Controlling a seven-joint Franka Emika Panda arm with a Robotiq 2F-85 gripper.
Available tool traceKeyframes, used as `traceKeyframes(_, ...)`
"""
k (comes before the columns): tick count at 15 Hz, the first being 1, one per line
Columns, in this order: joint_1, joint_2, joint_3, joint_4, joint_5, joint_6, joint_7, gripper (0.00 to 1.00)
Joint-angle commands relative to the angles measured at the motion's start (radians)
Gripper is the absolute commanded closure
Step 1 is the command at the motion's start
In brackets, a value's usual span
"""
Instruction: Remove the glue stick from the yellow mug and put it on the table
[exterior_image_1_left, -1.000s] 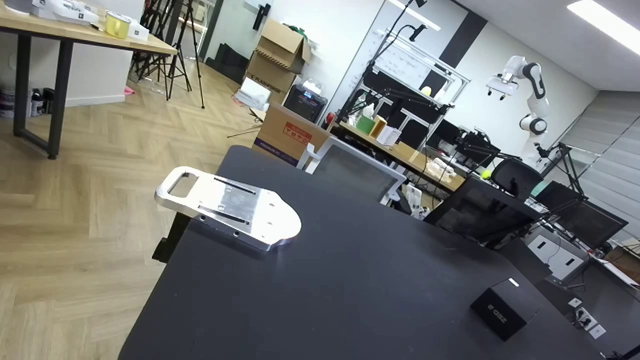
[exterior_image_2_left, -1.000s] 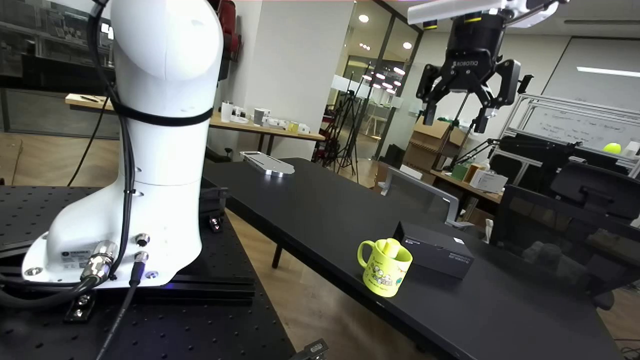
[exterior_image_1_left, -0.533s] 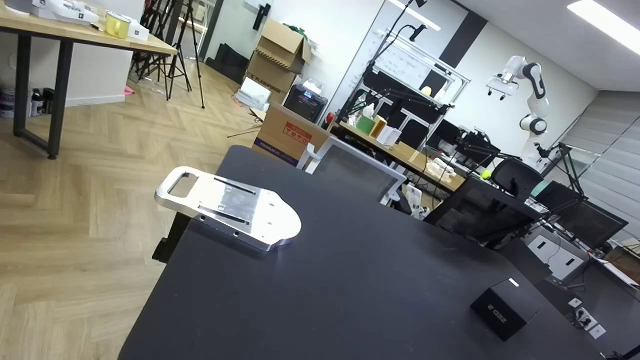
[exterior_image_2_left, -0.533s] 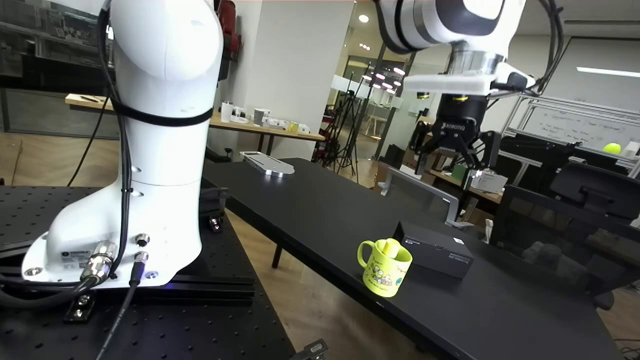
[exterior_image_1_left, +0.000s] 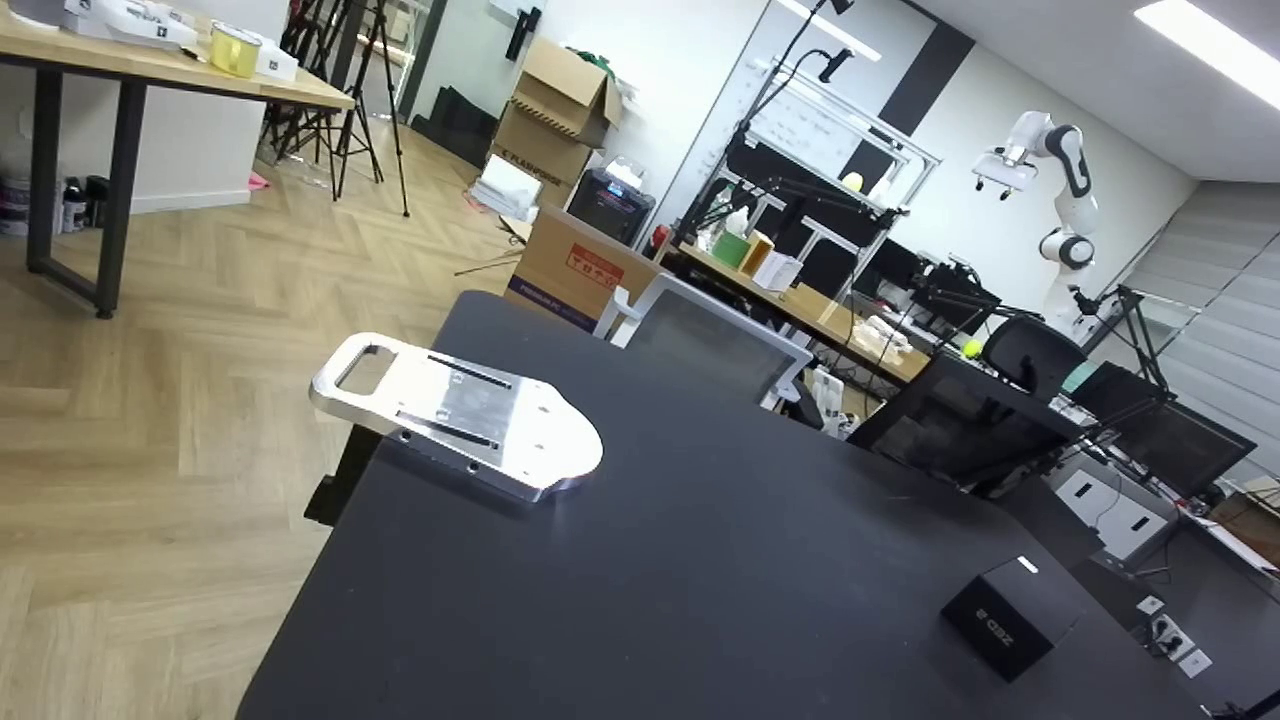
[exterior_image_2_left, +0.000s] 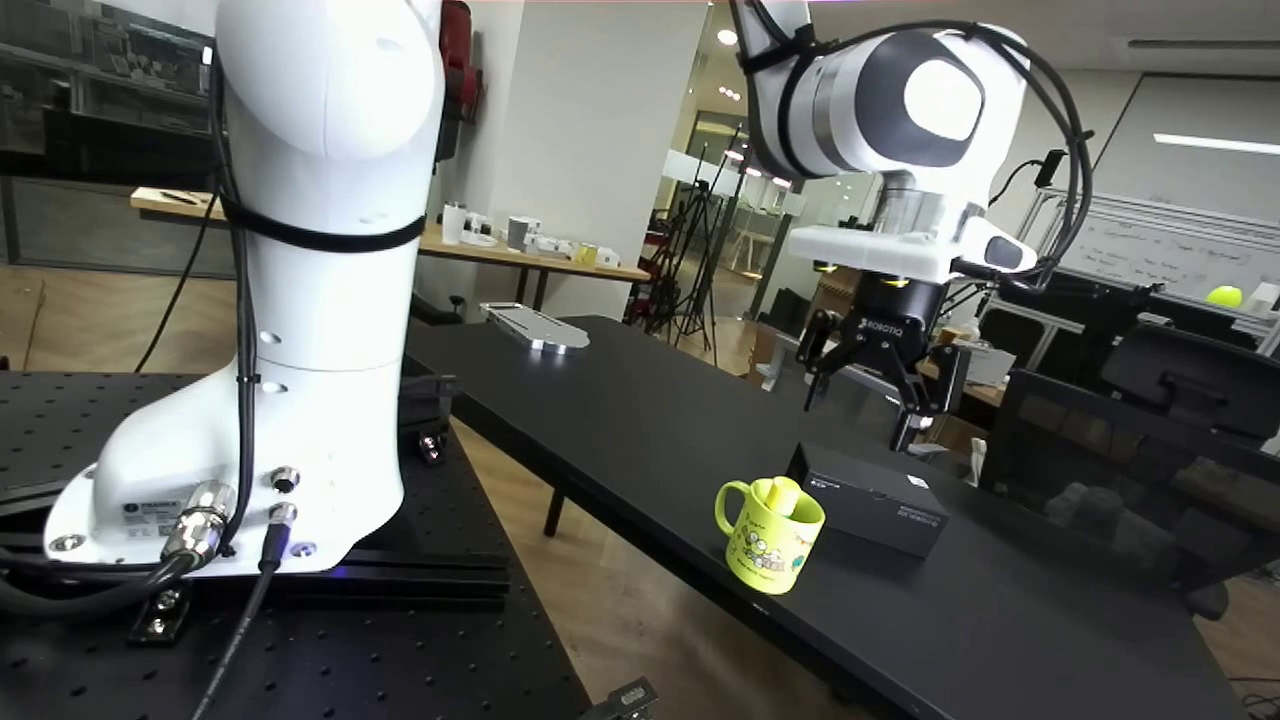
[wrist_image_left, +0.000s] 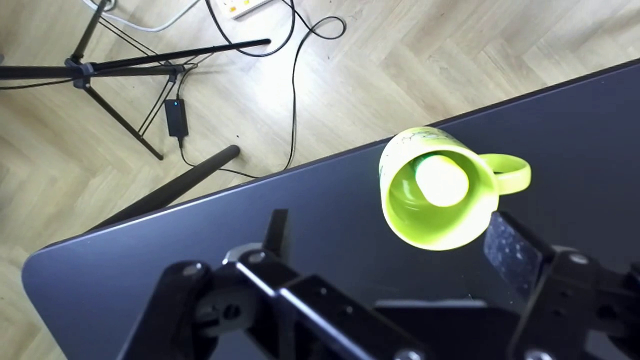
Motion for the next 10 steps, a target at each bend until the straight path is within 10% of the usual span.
traceKeyframes(1,-0.007,-0.004,0.007,0.001,0.001,-0.002,-0.001,0.00)
traceKeyframes(10,-0.003,0.074,0.014,-0.047,0.072,0.139,0.008,0.00)
